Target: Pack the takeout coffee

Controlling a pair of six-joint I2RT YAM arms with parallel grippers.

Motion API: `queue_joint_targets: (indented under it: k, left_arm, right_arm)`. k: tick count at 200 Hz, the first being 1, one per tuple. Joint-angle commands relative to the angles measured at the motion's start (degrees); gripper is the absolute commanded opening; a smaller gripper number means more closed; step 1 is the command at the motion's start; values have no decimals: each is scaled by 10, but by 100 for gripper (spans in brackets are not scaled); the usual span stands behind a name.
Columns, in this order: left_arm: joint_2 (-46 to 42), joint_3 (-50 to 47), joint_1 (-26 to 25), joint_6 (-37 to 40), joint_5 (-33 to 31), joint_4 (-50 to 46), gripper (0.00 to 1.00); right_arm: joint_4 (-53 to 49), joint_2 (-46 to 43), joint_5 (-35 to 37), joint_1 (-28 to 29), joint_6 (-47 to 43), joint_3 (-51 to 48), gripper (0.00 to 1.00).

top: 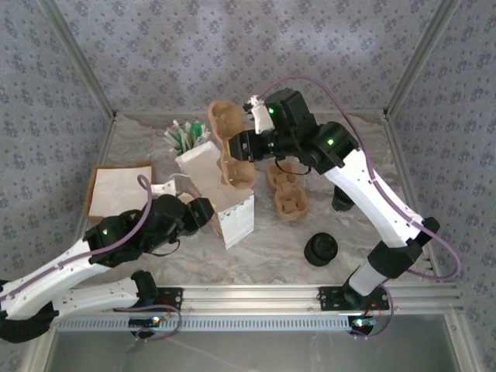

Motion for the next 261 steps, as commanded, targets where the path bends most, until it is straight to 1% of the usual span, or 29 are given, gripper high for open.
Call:
queue_joint_targets:
  k: [1,33,71,121,145,170,208,241,261]
  left_arm:
    - [-2,24,3,31,24,-14,59]
    - [3,71,3,70,45,-54,60]
    - [-28,113,3,95,26,-107,58]
    - [-60,158,3,108,-45,-181,57]
    - [-65,164,3,114,-75,-195,60]
    - [-61,161,7,117,-87,-195,62]
    - [-58,161,19,128,-89,-187,64]
    - [-46,157,37,136,-65,-173,64]
    - [-33,153,54,144,-40,-161,64]
  right_arm:
    - [-6,10,-2,11,-27,27,34]
    - [-8,28,-18,18,-38,35,34]
    - [-19,54,-37,19,-45,49,34]
    - [-42,84,-61,26,-56,72,34]
    - [-53,97,-77,27,-57,80,34]
    - [-77,118,-86,29,-61,100,34]
    - [-106,146,-100,28,-62,124,34]
    - [-135,167,-109,27,-64,148,34]
    - [-151,179,-116,23,-65,158,34]
